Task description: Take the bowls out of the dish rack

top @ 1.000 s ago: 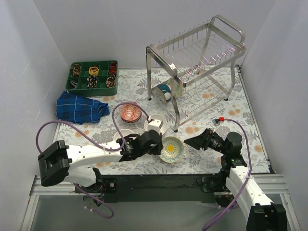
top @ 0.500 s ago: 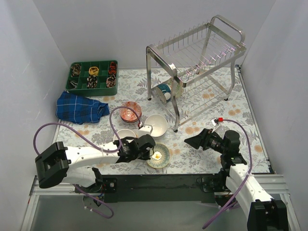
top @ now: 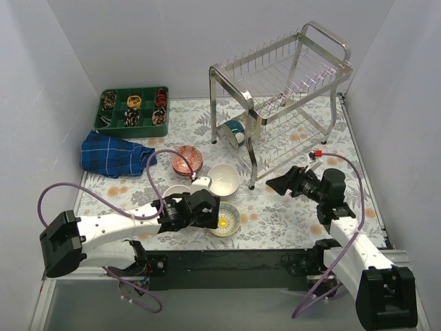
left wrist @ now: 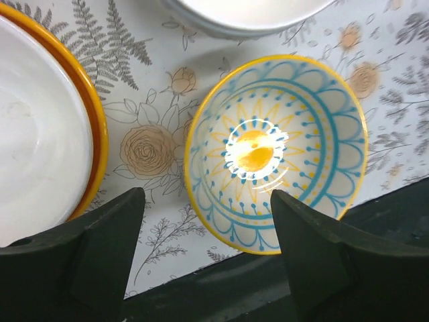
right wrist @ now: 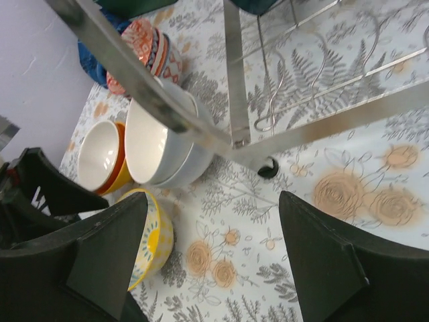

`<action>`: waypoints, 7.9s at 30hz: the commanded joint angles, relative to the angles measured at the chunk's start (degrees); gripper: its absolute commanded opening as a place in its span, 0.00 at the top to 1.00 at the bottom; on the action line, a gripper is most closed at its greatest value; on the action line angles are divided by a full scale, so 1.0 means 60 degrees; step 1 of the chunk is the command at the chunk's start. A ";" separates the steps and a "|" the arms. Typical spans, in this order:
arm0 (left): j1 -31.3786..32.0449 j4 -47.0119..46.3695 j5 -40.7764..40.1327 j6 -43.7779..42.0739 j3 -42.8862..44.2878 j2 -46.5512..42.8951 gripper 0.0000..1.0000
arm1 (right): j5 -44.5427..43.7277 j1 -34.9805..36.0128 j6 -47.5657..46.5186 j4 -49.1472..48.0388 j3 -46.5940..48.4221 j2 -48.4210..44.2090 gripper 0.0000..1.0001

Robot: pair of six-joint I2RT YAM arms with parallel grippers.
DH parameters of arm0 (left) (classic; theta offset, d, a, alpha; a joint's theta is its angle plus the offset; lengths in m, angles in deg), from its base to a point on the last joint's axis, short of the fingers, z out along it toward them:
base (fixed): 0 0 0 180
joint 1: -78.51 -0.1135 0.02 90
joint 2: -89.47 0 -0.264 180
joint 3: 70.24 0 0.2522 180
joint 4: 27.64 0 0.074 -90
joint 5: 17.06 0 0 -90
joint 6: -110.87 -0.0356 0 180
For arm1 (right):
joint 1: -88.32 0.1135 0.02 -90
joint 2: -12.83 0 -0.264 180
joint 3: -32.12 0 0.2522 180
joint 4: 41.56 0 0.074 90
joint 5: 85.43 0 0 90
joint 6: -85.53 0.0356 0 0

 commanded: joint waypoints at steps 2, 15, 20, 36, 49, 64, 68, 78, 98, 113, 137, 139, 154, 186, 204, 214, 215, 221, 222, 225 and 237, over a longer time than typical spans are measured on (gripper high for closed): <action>-0.0464 0.0581 -0.0224 -0.0662 0.0877 -0.0951 0.20 | -0.0976 -0.0003 -0.0343 -0.0790 0.1281 0.1071 0.12; -0.4843 -0.0764 0.1154 -0.4720 0.2094 -0.1422 0.02 | -0.1402 -0.0018 -0.0284 -0.3384 0.3565 0.4908 0.07; -0.5387 -0.2549 0.0452 -0.5292 0.1043 -0.1641 0.02 | -0.1635 -0.0018 -0.0504 -0.3734 0.4955 0.6505 0.06; -0.5753 -0.3404 -0.0033 -0.5542 -0.0133 -0.2286 0.02 | -0.1270 0.0026 -0.0211 -0.4703 0.8751 1.1193 0.01; -0.5739 -0.3404 0.0641 -0.5556 -0.0147 -0.2257 0.02 | -0.0040 0.0377 0.0111 -0.4439 1.0188 1.2997 0.07; -0.5739 -0.3404 0.0861 -0.5630 -0.0191 -0.2374 0.02 | -0.0552 0.0407 -0.1382 -0.3707 0.9529 1.1547 0.63; -0.5754 -0.3389 0.0861 -0.5659 -0.0220 -0.2418 0.02 | -0.0815 0.0392 -0.1719 -0.3531 0.9383 1.1268 0.69; -0.5739 -0.3404 0.0890 -0.5688 -0.0250 -0.2491 0.02 | -0.2031 0.0378 -0.2657 -0.3487 0.8549 0.9951 0.76; -0.5753 -0.3462 0.2238 -0.5557 -0.0221 -0.2433 0.02 | -0.4155 0.0246 -0.1648 -0.2815 0.4025 0.4638 0.82; -0.4440 -0.4062 0.3382 -0.2906 -0.0103 -0.2448 0.02 | -0.1932 0.0261 0.0637 -0.0953 0.0638 -0.1166 0.82; 0.0208 -0.7212 -0.0296 -0.2070 0.1317 0.1976 0.22 | 0.1073 0.0363 0.3948 -0.1845 -0.1487 -0.3761 0.82; 0.0281 -0.7431 -0.0311 -0.2099 0.1318 0.2224 0.29 | 0.1278 0.0349 0.3993 -0.1992 -0.1531 -0.3674 0.82; 0.0384 -0.7462 -0.0237 -0.2421 0.0923 0.1670 1.00 | 0.1645 0.0392 0.3700 -0.2169 -0.1692 -0.3205 0.62; 0.0106 0.0171 -0.0486 -0.0546 0.0585 -0.0265 1.00 | 0.0693 0.0378 0.1094 -0.1012 -0.0887 -0.1623 0.06; -0.0245 0.0185 -0.0399 -0.0971 0.0804 -0.0674 0.22 | -0.0448 0.0363 -0.0664 -0.0748 0.0736 0.0395 0.03; -0.2584 -0.0341 0.0494 -0.2800 0.1449 -0.1612 0.02 | -0.1431 0.0202 -0.1821 -0.0850 0.2874 0.2843 0.01; -0.2850 -0.0545 0.0625 -0.3005 0.1493 -0.1656 0.02 | -0.1446 0.0187 -0.1909 -0.0908 0.3067 0.3062 0.01; -0.4171 -0.1438 0.0408 -0.4559 0.1771 -0.1305 0.02 | -0.0920 0.0202 -0.2335 -0.1654 0.4662 0.5084 0.01; -0.4186 -0.1586 0.0117 -0.4676 0.1728 -0.1261 0.02 | -0.0701 0.0202 -0.2364 -0.1917 0.4781 0.5637 0.01; -0.4288 -0.2303 -0.0484 -0.5189 0.1173 -0.1304 0.02 | -0.0247 0.0318 -0.2394 -0.2738 0.5496 0.6809 0.02; -0.4552 -0.3433 -0.1336 -0.5937 -0.0118 -0.1817 0.02 | 0.0267 0.1139 -0.3184 -0.4438 0.8033 1.0078 0.02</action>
